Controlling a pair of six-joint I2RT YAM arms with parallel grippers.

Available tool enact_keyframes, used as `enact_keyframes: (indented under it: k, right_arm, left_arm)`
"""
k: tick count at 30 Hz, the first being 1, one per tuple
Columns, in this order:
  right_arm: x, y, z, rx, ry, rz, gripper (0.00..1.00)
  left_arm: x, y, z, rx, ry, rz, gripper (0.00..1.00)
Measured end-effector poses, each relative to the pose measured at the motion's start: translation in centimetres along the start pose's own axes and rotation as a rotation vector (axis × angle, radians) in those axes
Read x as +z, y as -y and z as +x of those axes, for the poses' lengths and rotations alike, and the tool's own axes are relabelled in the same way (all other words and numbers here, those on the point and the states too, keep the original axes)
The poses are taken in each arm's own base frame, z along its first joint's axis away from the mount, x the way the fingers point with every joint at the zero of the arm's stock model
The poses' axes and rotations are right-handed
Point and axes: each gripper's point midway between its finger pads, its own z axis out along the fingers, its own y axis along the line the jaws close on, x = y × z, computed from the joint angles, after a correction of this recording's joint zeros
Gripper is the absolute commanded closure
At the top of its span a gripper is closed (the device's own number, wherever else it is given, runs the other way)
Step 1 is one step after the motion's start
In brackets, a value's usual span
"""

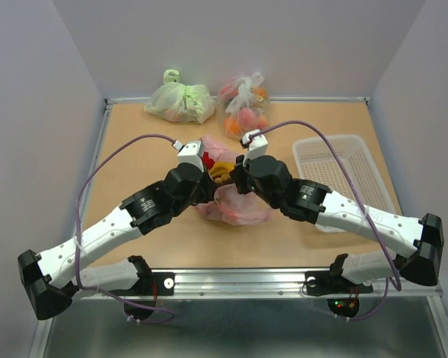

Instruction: Untie the knot of the plastic bag and take out the fruit

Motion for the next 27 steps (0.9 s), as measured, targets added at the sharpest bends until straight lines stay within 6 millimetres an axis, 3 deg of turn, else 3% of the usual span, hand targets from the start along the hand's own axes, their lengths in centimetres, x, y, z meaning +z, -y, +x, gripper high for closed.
enact_keyframes:
  k: [5,10,14,19,23,27]
  right_arm:
    - [0.1,2.1,-1.1,0.000,0.038,0.079,0.99]
    - [-1.1,4.5,-4.0,0.031,0.110,0.123,0.99]
    - [-2.0,3.3,-7.1,0.066,0.181,0.063,0.99]
    - [-3.1,1.4,-9.8,0.089,0.228,-0.034,0.99]
    - [-4.1,0.0,-11.8,0.095,0.260,-0.105,0.99]
    - [-5.3,2.5,-13.8,0.084,0.331,0.005,0.99]
  left_arm:
    - [-0.6,-1.8,0.2,0.013,0.019,-0.058,1.00]
    - [0.2,-5.3,4.0,0.042,-0.051,-0.156,1.00]
    - [0.7,-6.3,5.6,0.058,-0.096,-0.195,1.00]
    - [1.4,-6.0,4.9,0.065,-0.086,-0.207,1.00]
    - [2.2,-5.3,3.0,0.066,-0.058,-0.223,1.00]
    - [3.1,-5.8,0.9,0.066,-0.034,-0.250,1.00]
